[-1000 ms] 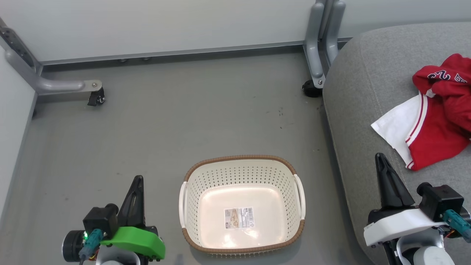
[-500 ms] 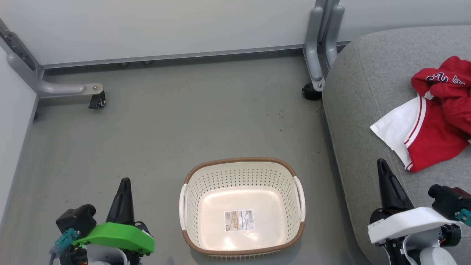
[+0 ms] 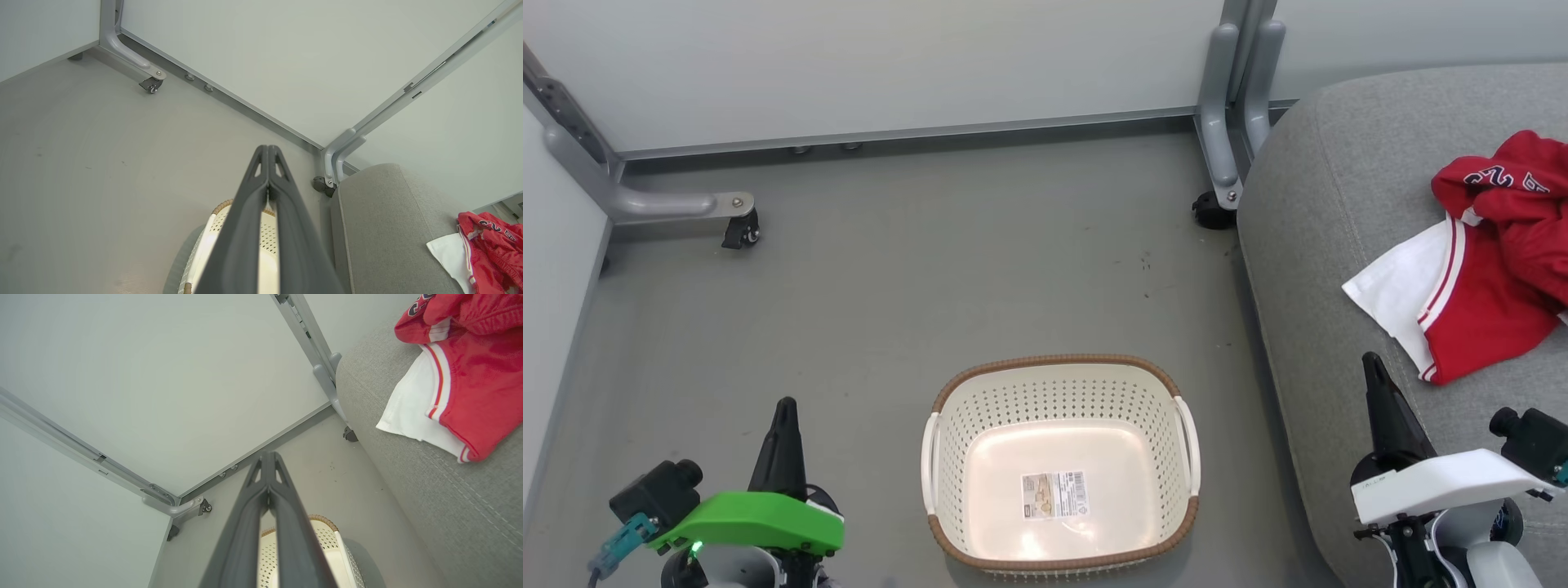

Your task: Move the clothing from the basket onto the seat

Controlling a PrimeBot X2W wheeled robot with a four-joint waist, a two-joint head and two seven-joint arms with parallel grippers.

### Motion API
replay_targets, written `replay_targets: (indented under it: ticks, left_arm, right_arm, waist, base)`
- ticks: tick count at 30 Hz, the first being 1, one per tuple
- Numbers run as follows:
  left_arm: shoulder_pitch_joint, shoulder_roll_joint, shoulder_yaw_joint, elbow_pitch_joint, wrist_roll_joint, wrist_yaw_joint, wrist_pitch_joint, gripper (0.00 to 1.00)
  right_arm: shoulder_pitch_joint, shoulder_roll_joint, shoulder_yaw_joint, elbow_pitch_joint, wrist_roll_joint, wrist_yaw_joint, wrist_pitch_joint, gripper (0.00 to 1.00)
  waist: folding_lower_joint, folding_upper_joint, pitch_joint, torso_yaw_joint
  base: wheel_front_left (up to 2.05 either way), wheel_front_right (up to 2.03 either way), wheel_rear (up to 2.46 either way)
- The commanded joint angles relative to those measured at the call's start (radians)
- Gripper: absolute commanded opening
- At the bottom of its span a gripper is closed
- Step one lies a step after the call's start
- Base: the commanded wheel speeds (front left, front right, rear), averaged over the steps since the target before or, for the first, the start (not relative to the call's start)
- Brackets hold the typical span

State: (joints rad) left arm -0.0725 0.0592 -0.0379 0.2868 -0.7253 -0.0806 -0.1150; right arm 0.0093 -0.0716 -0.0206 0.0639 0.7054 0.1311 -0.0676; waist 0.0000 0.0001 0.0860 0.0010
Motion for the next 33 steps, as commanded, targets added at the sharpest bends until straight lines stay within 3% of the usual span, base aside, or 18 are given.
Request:
replay_targets:
  ticks: [1,33]
  left_arm:
    - [-0.020,0.003,0.008,-0.017,-0.036,-0.006,0.006,0.00]
    - [-0.033,-0.002,0.075,-0.029,-0.422,-0.027,0.108,0.00]
  right_arm:
    - [-0.028,-0.007,-0.002,-0.004,0.039,0.000,0.005,0.00]
    - [-0.068,-0.016,-0.017,0.078,0.456,0.000,0.063,0.00]
  waist:
    - [0.0000,-0.0001,-0.001,0.000]
    - [0.0000,-0.0001,-0.030,0.000]
  base:
    - [0.00,0.00,0.00]
    - [0.00,0.00,0.00]
